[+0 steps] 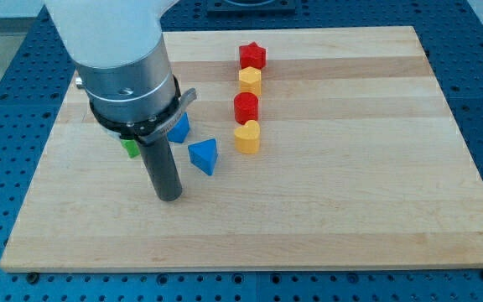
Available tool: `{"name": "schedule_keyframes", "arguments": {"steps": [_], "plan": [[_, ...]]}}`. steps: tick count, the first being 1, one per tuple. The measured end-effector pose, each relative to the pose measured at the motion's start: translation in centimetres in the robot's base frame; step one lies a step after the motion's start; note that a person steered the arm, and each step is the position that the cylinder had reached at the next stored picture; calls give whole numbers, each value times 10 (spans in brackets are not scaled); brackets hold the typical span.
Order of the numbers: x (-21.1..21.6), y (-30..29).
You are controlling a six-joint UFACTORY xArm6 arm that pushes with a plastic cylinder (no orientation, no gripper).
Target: Move the blue triangle into the yellow heart
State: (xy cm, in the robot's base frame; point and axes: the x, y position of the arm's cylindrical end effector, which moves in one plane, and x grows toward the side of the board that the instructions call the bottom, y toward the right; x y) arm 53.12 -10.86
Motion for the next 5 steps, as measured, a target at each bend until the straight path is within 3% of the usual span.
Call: {"name": "schedule_keyframes", "arguments": {"steps": [2,3,4,5], "plan": [[-77,42],[-82,42],[-55,62],[-43,144]]}}
